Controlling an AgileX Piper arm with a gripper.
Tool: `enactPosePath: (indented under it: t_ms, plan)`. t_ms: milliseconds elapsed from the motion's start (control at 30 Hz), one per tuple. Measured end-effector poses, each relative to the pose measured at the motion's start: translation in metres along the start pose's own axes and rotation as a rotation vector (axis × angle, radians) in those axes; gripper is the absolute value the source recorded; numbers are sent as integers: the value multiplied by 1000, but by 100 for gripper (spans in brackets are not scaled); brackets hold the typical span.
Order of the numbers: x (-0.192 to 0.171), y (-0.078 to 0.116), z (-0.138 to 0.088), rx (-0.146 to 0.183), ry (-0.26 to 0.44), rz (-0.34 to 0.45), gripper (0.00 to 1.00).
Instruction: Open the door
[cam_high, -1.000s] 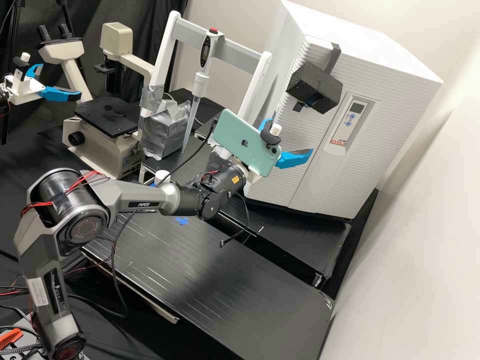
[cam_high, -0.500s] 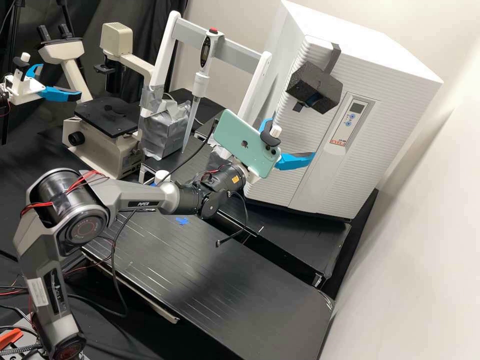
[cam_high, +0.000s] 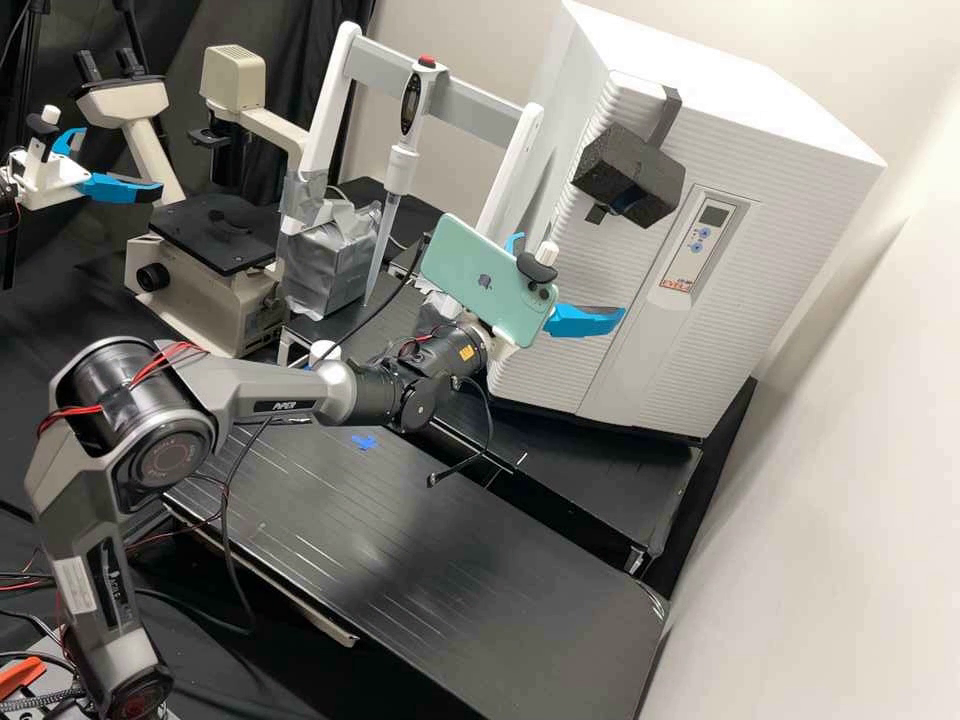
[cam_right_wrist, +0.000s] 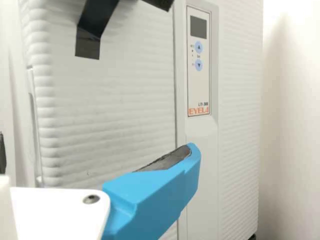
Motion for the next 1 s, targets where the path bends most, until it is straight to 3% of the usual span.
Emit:
enactPosePath:
  t_ms: [267,300,1000]
  plan:
    - [-1,1,-1,-1,3,2,100]
    - [-1,1,-1,2,3,2,0]
    - [-2,10,6,14,-16,29,0]
